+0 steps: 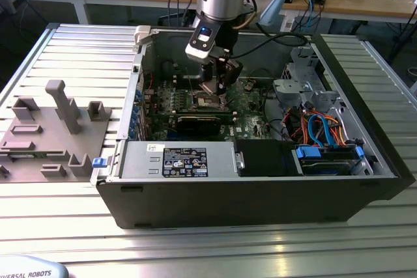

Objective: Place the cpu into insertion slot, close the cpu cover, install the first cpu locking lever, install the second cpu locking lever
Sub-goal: 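Place the cpu into insertion slot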

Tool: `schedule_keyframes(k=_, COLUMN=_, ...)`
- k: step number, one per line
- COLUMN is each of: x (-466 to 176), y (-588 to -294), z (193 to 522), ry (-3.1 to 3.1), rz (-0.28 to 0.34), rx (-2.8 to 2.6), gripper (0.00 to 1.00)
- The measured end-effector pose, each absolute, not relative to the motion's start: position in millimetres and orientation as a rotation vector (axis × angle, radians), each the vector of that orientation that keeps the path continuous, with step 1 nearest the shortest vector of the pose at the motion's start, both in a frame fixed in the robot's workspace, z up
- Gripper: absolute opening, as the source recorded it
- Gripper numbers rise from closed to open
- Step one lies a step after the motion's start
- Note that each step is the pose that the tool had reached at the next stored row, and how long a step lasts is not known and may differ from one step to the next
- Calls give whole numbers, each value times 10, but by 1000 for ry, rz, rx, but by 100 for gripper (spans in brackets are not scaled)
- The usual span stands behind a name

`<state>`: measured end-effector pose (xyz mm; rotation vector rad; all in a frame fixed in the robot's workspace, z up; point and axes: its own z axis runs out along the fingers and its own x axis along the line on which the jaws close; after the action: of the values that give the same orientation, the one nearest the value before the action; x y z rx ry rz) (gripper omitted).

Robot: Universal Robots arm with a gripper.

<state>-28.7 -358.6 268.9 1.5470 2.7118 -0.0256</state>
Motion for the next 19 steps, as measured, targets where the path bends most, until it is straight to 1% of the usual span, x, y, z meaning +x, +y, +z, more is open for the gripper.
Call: schedule_keyframes(k=19, x=-287, y=-3586, z=2660, ry=2701, rz=-26, rx=1567, gripper=54)
